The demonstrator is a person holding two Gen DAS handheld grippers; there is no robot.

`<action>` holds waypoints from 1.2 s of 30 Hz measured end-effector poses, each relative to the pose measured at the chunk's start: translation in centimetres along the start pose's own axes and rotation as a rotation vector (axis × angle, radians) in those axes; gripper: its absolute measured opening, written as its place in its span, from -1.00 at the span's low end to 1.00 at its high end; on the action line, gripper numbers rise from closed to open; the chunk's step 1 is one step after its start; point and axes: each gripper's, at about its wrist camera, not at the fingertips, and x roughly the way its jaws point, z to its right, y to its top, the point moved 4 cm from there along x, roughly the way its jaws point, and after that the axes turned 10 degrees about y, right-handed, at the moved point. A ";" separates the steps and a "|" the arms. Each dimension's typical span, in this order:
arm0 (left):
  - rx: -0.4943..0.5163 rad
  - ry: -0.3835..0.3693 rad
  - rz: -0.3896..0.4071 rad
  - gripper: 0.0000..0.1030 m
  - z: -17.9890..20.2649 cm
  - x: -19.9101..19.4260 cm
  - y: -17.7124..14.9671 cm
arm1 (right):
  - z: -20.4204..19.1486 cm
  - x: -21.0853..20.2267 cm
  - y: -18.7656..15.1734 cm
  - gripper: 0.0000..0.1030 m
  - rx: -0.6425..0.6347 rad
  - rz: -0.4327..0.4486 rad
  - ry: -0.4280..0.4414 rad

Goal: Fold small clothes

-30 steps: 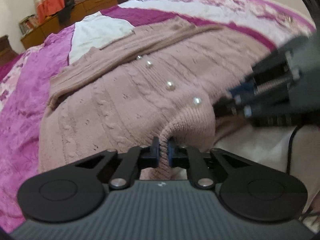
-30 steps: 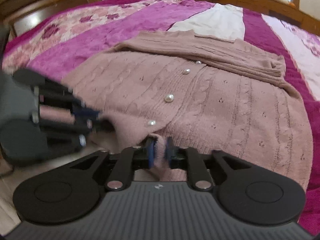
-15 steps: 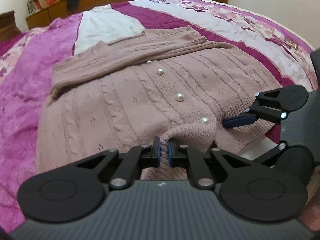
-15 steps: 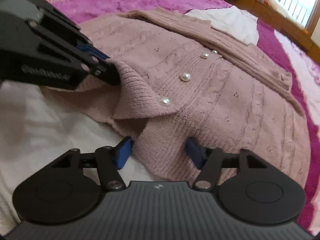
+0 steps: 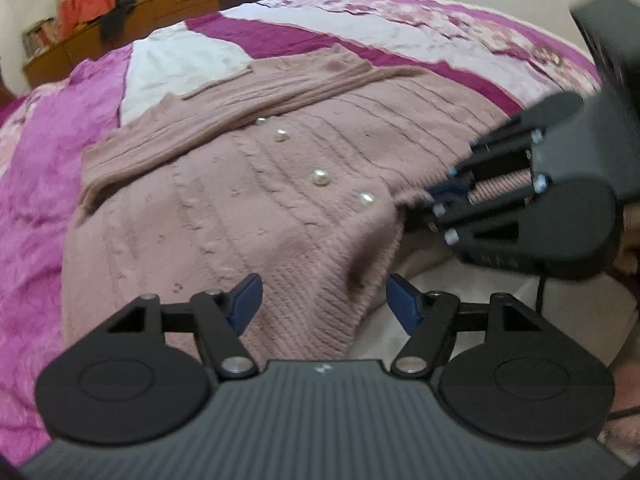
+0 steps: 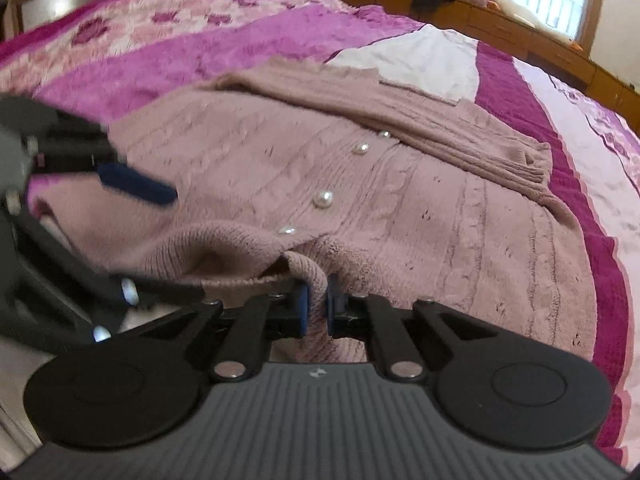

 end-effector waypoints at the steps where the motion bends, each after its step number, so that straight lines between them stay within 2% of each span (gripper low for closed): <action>1: 0.015 -0.001 -0.004 0.36 0.3 0.2 0.0 | 0.2 -0.3 0.2 -0.82 0.018 0.014 0.002; 3: 0.032 0.018 -0.010 0.36 0.6 0.8 -0.2 | 0.5 -0.8 0.6 -0.82 0.044 0.033 0.014; 6: 0.037 0.099 -0.016 0.30 0.3 1.7 -0.2 | 0.6 -0.8 0.6 -0.82 0.037 0.033 0.022; 7: 0.028 0.109 -0.011 0.14 0.1 1.9 -0.1 | 0.5 -0.6 0.5 -0.82 0.031 0.026 0.021; 8: 0.013 0.103 -0.006 -0.35 -0.2 1.9 0.2 | 0.5 -0.3 0.2 -0.81 0.029 0.016 0.020; 9: -0.008 0.089 -0.006 -0.63 -0.5 1.8 0.4 | 0.3 -0.2 -0.1 -0.79 0.026 0.007 0.024; 13: -0.062 0.064 0.014 -0.76 -1.0 1.5 1.1 | -0.6 0.6 -1.2 -0.73 -0.017 -0.040 0.010; 17: -0.080 0.054 0.019 -0.77 -1.0 1.4 1.3 | -0.8 1.1 -1.7 -0.10 -0.019 -0.061 0.010; 19: -0.098 0.049 0.018 -0.77 -1.1 1.4 1.3 | -0.9 1.3 -1.8 -0.05 -0.023 -0.068 0.013; 22: -0.143 0.026 0.015 -0.77 -1.6 1.3 1.3 | -0.9 1.4 -1.7 -0.08 -0.029 -0.061 -0.003; 23: -0.152 0.019 0.012 -0.77 -1.7 1.3 1.3 | -0.8 1.3 -1.6 -0.21 -0.024 -0.054 -0.010; 24: -0.155 0.017 0.012 -0.77 -1.8 1.3 1.3 | -0.6 1.2 -1.5 -0.44 -0.019 -0.042 -0.024; 27: -0.169 0.011 0.016 -0.77 -2.0 1.1 1.5 | -0.1 0.5 -1.0 -0.74 0.007 0.009 -0.039; 36: -0.204 0.036 0.102 -0.77 -3.0 -0.6 3.8 | 1.4 -1.9 2.7 -0.81 0.096 0.181 -0.005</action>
